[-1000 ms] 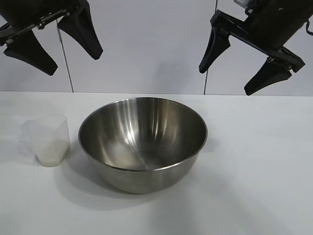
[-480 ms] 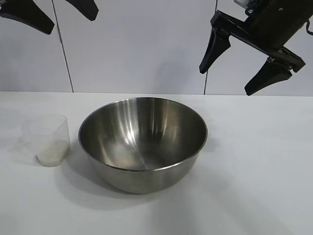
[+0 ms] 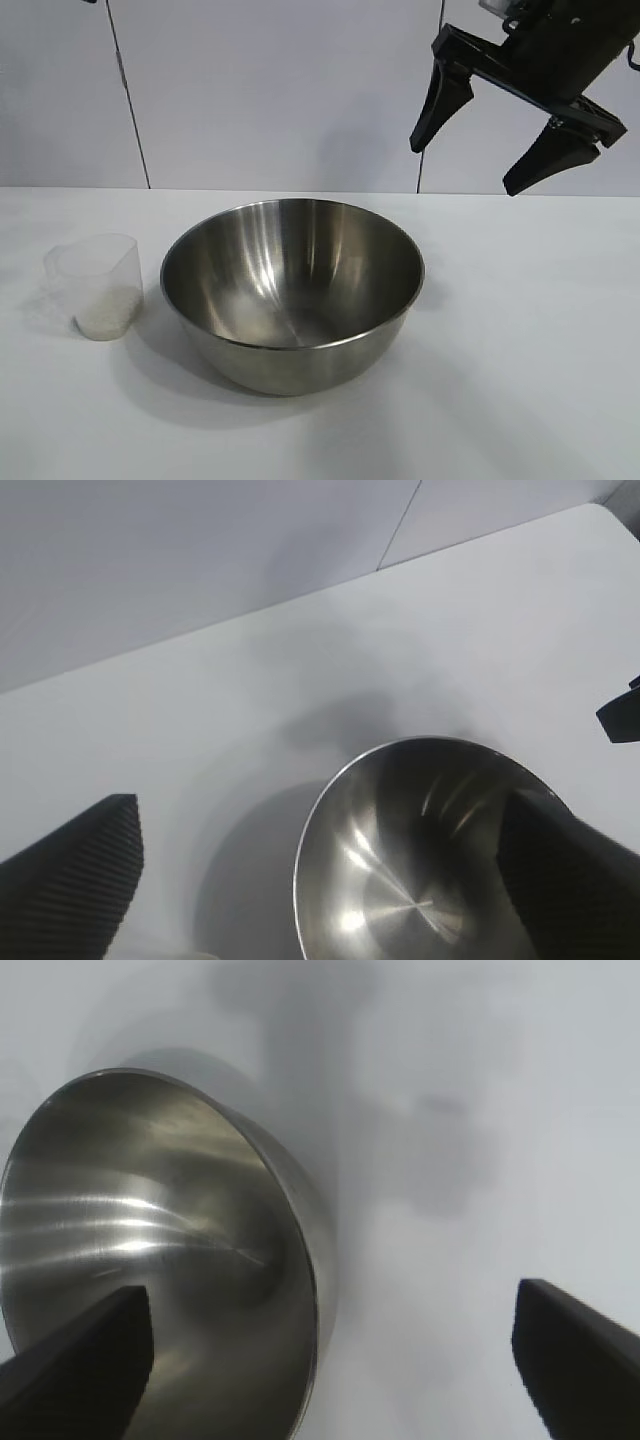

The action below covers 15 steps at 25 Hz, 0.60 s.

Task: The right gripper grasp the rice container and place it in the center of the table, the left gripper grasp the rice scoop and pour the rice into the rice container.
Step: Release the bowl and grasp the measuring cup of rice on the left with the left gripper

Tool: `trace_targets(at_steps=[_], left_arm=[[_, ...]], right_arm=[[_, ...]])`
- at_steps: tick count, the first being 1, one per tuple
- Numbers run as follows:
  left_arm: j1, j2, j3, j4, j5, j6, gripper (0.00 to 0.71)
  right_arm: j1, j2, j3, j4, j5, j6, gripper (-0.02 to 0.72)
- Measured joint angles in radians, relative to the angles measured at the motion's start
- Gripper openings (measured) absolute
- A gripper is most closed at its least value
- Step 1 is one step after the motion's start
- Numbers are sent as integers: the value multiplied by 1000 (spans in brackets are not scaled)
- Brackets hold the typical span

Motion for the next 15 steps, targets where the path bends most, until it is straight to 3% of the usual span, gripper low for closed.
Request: trace_targets(at_steps=[3, 7, 10, 15], left_arm=[[0, -47, 70, -2, -60, 31, 680], [-2, -132, 262, -4, -249, 77, 666], [-3, -192, 430, -9, -449, 114, 666], [-3, -279, 700, -25, -897, 93, 617]], right_arm=[[0, 0, 0, -9, 0, 0, 677], [0, 0, 0, -15, 1, 0, 677], [0, 0, 0, -19, 1, 0, 677], [0, 0, 0, -22, 0, 0, 677]])
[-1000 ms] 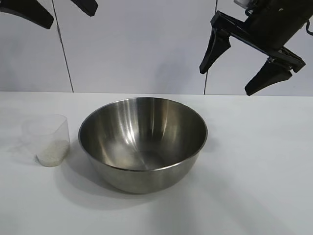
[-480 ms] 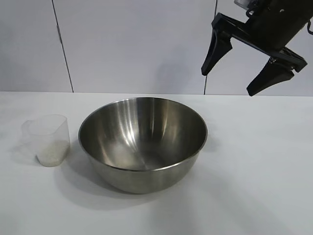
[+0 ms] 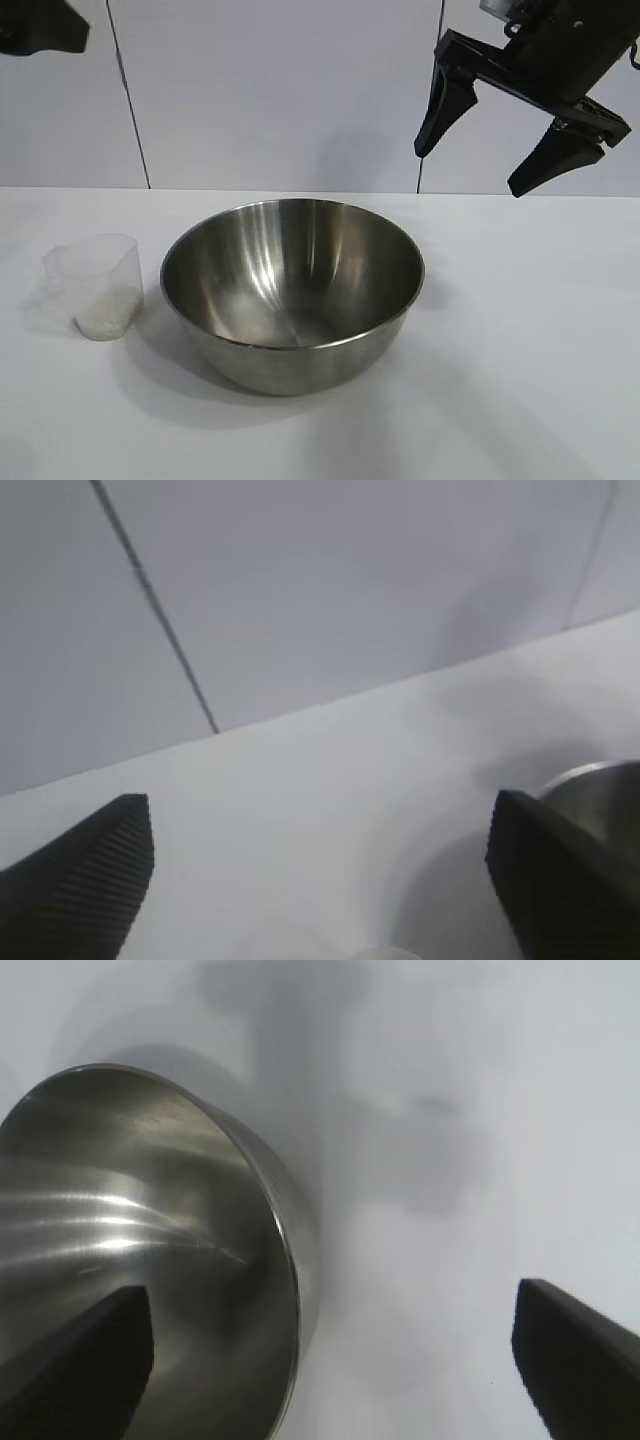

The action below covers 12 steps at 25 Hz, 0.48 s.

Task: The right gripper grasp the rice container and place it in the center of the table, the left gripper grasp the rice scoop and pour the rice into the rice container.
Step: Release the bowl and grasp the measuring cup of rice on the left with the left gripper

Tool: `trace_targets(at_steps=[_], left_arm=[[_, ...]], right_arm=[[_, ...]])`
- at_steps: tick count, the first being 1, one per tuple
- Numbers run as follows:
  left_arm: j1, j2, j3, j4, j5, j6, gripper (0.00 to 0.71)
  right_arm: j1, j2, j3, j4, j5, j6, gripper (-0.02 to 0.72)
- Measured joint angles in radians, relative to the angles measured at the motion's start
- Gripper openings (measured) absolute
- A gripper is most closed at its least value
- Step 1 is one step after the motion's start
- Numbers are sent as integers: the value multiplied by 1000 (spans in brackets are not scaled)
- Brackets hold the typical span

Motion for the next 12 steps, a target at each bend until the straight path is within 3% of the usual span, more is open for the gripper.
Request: trace_targets(at_steps=[3, 9, 12], left_arm=[[0, -7, 109, -6, -182, -63, 601], [0, 49, 250, 22, -306, -224, 575], [0, 100, 339, 175, -592, -239, 535]], right_arm=[[0, 0, 0, 0, -1, 0, 677], [0, 0, 0, 0, -1, 0, 677], [0, 0, 0, 0, -1, 0, 677]])
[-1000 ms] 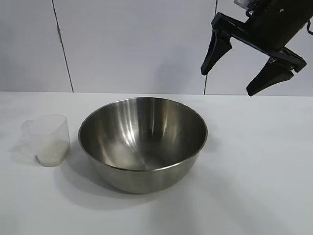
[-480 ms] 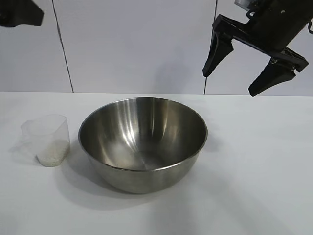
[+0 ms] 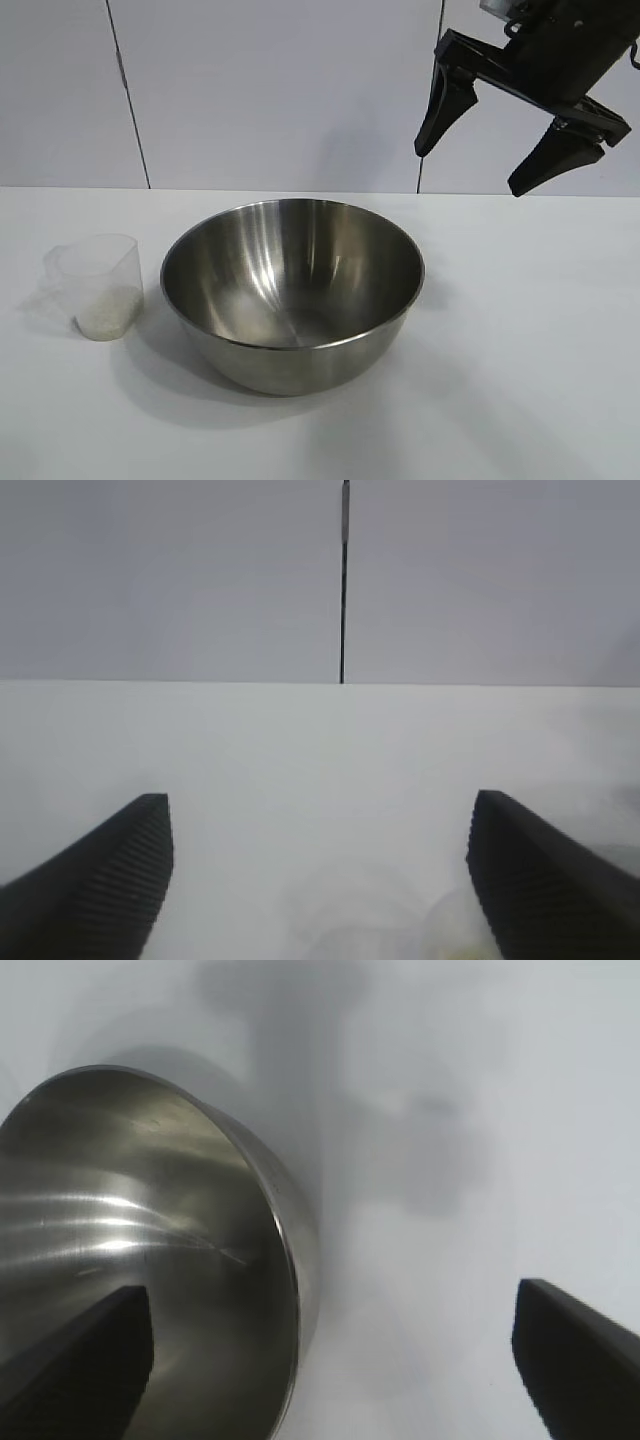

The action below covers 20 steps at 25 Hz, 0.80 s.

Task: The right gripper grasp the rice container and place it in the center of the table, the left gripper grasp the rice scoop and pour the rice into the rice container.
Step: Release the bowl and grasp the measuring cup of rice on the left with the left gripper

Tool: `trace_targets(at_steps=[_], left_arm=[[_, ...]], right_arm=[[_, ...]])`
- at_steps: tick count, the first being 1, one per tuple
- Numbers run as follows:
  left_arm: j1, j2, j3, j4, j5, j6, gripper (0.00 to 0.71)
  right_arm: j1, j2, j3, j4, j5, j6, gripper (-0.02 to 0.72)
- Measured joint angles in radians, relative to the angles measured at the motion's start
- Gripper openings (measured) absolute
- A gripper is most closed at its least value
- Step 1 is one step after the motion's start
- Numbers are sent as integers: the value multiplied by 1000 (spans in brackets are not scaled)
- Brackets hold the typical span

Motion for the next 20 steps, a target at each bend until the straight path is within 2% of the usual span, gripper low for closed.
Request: trace_targets(at_steps=[2, 4, 10, 13, 20], left_arm=[[0, 59, 58, 92, -199, -9, 522], [0, 121, 92, 133, -280, -30, 517], [0, 284, 111, 92, -301, -44, 509], [0, 329, 111, 88, -302, -43, 479], [0, 483, 110, 188, -315, 7, 456]], right_arm=[[0, 0, 0, -1, 0, 0, 677], [0, 0, 0, -1, 0, 0, 677], [0, 0, 0, -1, 10, 0, 677], [0, 0, 0, -5, 13, 0, 677], [0, 0, 0, -9, 26, 0, 677]])
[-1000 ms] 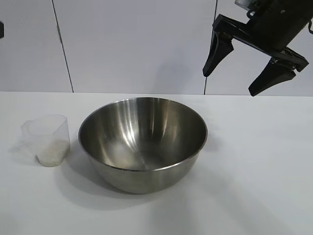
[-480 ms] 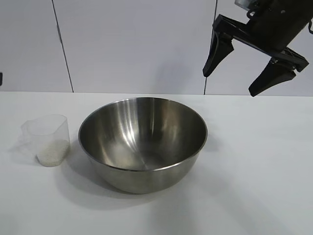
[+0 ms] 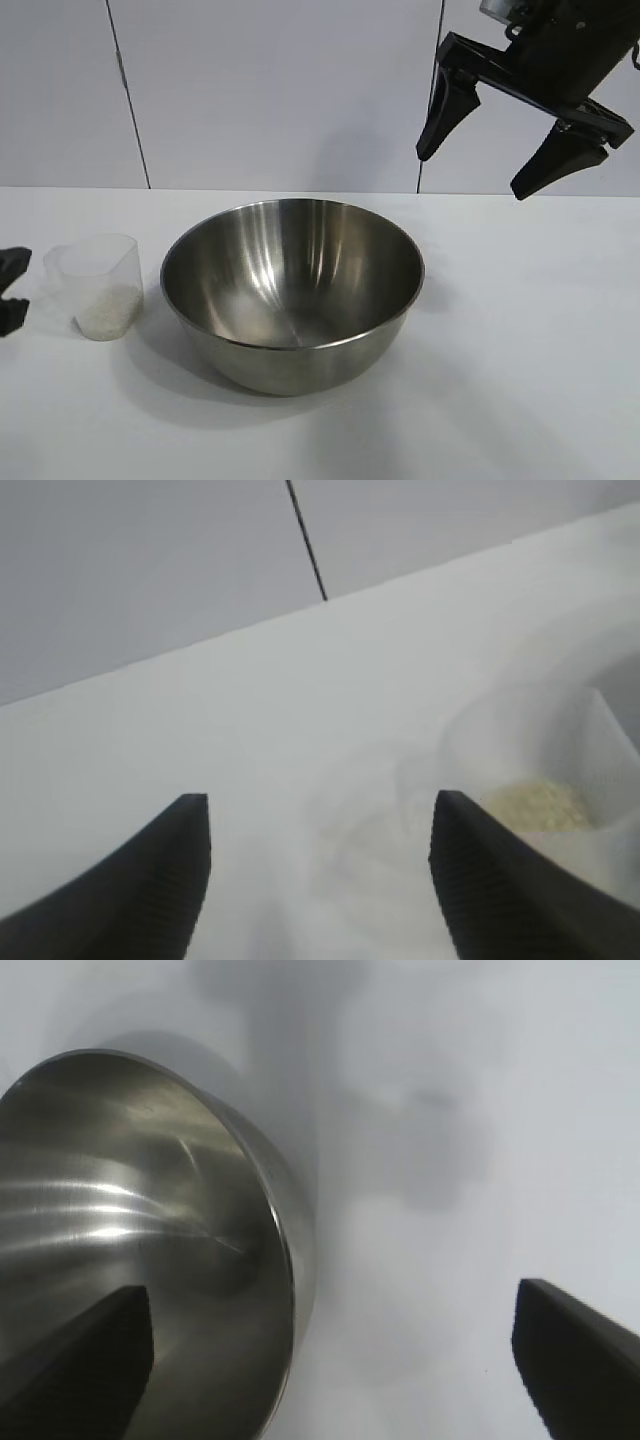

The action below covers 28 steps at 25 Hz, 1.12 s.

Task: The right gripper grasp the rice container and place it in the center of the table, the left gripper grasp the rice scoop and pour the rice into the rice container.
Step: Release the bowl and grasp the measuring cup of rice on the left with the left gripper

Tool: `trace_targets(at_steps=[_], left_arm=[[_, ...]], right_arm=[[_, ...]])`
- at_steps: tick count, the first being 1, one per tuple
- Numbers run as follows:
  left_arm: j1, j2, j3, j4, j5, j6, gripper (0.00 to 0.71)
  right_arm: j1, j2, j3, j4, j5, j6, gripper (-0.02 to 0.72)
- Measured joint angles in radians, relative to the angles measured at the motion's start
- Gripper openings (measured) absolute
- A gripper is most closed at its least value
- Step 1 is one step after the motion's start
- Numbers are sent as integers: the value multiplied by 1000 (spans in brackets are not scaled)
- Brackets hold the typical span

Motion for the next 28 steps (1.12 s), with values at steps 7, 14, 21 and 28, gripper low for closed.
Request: trace_targets(at_steps=[7, 14, 21, 28], left_arm=[[90, 45, -12, 62, -6, 1, 456], [217, 125, -48, 235, -8, -95, 456], [229, 137, -75, 330, -8, -110, 455], [229, 201, -81, 311, -9, -141, 503]], right_arm=[[0, 0, 0, -7, 4, 0, 677], [0, 0, 0, -16, 4, 0, 677], [0, 0, 0, -19, 4, 0, 677], [0, 0, 0, -23, 4, 0, 677]])
